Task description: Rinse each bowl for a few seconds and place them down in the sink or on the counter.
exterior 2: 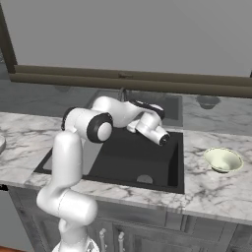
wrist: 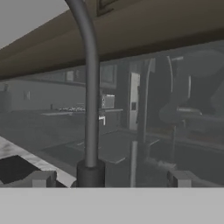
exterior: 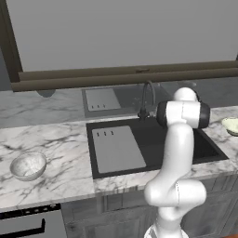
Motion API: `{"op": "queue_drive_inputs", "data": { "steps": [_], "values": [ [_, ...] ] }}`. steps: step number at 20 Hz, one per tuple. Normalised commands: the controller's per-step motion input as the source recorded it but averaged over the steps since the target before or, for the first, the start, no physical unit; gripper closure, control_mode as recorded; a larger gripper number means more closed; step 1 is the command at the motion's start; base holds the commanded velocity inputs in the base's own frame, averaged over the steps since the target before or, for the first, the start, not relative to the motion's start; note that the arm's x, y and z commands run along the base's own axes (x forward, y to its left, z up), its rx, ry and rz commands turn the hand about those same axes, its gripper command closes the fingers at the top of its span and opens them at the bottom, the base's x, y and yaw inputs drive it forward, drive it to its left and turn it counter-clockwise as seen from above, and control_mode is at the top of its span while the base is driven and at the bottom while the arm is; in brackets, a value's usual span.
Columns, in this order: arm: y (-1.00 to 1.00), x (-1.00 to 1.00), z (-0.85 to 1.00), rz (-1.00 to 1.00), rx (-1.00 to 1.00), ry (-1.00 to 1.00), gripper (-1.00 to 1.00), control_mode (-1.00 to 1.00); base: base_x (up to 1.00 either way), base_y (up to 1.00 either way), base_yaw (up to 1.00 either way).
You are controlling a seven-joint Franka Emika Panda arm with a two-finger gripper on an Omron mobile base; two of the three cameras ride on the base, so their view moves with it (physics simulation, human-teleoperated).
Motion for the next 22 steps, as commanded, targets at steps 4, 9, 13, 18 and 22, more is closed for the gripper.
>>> {"op": "queue_drive_inputs", "data": {
  "steps": [4,9,13,18,22],
  "values": [
    [0.12,0.32,-0.02,-0.02,0.00,-0.03,-1.00,-1.00,0.00,0.00,0.00],
    [0.01,0.37,0.00,-0.02,0.00,0.00,-1.00,-1.00,0.00,0.00,0.00],
    [0.00,0.34,0.00,-0.02,0.00,0.00,-1.00,-1.00,0.00,0.00,0.00],
    [0.00,0.30,-0.01,0.00,0.01,0.00,-1.00,-1.00,0.00,0.00,0.00],
    [0.00,0.35,-0.08,0.00,0.02,0.00,-1.00,-1.00,0.00,0.00,0.00]
  ]
}}
